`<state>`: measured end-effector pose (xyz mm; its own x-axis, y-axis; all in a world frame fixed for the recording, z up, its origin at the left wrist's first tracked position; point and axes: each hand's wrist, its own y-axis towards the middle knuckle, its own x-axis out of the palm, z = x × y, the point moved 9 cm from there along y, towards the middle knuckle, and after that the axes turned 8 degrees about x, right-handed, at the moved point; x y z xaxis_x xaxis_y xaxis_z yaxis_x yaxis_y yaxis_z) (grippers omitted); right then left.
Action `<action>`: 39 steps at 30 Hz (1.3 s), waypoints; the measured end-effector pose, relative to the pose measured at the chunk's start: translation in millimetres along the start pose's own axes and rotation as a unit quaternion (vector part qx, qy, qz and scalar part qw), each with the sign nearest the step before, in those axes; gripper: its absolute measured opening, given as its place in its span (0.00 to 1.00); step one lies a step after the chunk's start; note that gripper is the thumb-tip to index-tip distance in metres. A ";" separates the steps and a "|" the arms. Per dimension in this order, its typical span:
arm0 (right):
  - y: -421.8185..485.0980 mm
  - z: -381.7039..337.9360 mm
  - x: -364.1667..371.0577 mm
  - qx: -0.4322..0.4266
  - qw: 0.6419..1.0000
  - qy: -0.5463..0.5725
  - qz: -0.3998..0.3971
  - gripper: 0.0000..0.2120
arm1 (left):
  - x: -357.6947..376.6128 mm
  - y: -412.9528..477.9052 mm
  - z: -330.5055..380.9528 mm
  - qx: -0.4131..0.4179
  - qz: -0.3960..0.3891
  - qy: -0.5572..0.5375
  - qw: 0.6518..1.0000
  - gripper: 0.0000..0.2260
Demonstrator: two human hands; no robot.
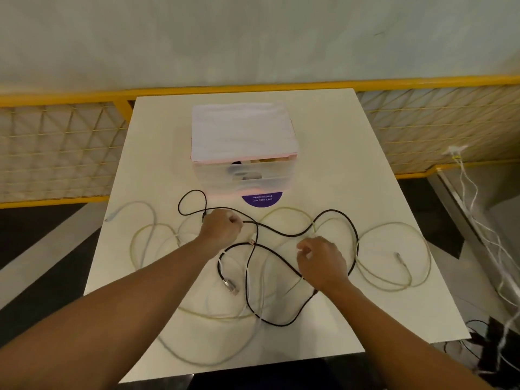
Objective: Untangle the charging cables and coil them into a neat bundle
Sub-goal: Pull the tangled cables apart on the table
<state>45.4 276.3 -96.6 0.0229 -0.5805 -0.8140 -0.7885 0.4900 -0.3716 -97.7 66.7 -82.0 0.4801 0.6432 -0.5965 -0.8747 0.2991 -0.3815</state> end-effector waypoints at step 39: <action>12.6 -96.4 -63.0 -0.290 0.957 0.011 0.010 0.05 | 36.5 -35.7 95.2 0.099 -0.205 -0.122 0.966 0.19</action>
<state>-25.2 256.4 -7.0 -0.0033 -0.5917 -0.8062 -0.9973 0.0609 -0.0407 -55.3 146.6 -23.0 0.7796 0.5819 -0.2316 -0.6222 0.6773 -0.3925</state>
